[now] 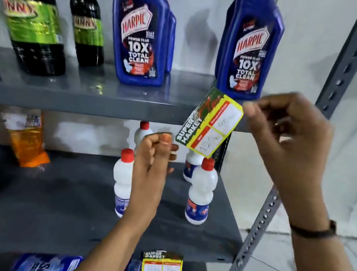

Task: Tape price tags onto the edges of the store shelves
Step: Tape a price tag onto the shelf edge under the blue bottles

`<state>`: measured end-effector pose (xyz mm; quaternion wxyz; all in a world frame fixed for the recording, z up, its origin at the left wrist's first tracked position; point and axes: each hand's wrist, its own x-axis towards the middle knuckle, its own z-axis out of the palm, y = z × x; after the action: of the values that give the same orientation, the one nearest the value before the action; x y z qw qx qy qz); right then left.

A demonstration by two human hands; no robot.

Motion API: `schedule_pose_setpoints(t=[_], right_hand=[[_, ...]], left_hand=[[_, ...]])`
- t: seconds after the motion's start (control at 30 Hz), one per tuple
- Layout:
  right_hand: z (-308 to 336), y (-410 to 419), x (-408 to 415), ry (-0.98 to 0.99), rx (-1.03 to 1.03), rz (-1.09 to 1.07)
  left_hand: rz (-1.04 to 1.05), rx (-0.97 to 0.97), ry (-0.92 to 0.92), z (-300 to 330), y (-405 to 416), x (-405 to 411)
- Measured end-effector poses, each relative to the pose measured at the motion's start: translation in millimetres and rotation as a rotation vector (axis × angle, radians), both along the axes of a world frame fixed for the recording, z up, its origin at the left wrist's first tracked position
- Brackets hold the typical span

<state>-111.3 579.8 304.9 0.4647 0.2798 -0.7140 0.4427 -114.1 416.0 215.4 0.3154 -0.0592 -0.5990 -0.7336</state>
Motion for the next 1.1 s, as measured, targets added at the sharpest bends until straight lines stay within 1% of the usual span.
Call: schedule_pose_setpoints(t=[0.07, 0.13, 0.2, 0.27, 0.4, 0.5, 0.67, 0.77, 1.1], right_hand=[[22, -6, -10, 0.030, 0.121, -0.064], [36, -10, -25, -0.015, 0.291, -0.080], [42, -15, -39, -0.096, 0.449, -0.020], [44, -18, -50, -0.146, 0.514, 0.032], [43, -19, -59, -0.251, 0.546, 0.056], [39, -18, -60, -0.417, 0.482, 0.181], [41, -18, -63, -0.504, 0.437, 0.261], [41, -18, -63, -0.533, 0.436, 0.285], [42, -17, -62, -0.554, 0.428, 0.292]], left_hand=[[-0.019, -0.045, -0.007, 11, 5, -1], [-0.052, -0.035, -0.024, 15, 8, -4], [-0.071, -0.001, -0.038, 16, 10, -9], [-0.039, 0.029, -0.044, 16, 10, -11], [-0.024, 0.061, -0.029, 17, 9, -11], [-0.057, 0.065, 0.006, 19, 13, -6], [0.004, 0.103, 0.022, 20, 21, -1], [0.033, 0.117, 0.019, 21, 24, 1], [0.010, 0.126, -0.012, 28, 23, 13]])
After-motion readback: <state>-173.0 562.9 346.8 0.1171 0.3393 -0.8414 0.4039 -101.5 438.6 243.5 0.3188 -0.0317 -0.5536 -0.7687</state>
